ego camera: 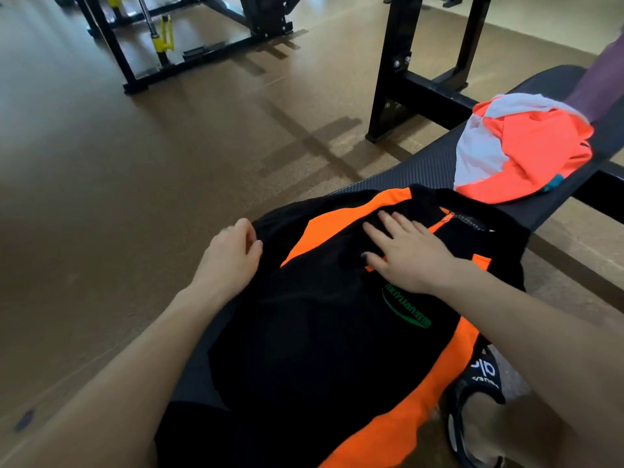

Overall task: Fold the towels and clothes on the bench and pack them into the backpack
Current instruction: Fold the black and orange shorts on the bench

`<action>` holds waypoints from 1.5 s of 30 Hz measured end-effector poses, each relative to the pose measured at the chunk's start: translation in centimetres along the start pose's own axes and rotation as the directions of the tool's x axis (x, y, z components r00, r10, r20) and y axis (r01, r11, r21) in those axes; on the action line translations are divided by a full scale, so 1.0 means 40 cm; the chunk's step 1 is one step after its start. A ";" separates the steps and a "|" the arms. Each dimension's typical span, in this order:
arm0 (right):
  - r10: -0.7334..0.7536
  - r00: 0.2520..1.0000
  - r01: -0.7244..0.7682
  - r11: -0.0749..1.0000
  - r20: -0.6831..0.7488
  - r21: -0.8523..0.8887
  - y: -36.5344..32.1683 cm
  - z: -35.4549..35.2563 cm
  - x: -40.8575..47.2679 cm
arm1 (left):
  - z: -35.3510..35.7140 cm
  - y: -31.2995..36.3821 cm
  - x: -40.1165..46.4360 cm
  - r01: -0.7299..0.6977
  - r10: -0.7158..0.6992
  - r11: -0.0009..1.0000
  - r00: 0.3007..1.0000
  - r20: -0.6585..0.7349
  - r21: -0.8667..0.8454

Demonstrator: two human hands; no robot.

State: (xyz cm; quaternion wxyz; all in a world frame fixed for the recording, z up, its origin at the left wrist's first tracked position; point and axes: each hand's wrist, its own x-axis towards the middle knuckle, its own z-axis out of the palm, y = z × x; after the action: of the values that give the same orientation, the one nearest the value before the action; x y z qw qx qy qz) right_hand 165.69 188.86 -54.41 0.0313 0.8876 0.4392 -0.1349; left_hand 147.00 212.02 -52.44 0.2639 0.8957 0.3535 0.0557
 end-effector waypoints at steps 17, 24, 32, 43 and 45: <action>-0.307 0.950 0.312 0.934 -0.054 0.175 -0.106 0.033 -0.100 | -0.120 0.062 -0.267 0.594 -0.011 0.644 0.638 0.770 -0.482; -0.352 0.931 0.362 0.925 -0.096 0.117 -0.079 0.059 -0.084 | -0.119 0.001 -0.264 0.372 -0.034 0.728 0.858 0.512 -0.575; -0.339 0.936 0.348 0.932 -0.092 0.103 -0.098 0.062 -0.076 | -0.019 0.062 -0.242 0.285 -0.041 0.896 0.817 0.576 -0.341; -0.341 0.936 0.346 0.937 -0.092 0.055 -0.071 0.051 -0.019 | -0.201 0.074 -0.247 0.556 -0.165 0.427 0.824 0.543 -0.714; -0.305 0.949 0.309 0.951 -0.082 0.033 -0.068 0.048 -0.003 | -0.255 0.020 -0.251 0.466 -0.216 0.337 0.884 0.414 -0.818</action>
State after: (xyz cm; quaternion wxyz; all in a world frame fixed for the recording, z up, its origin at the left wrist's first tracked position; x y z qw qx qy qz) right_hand 163.09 190.10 -56.06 -0.0271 0.8135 0.5696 -0.1143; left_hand 137.11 209.30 -42.42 0.7463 0.5156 0.4143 0.0746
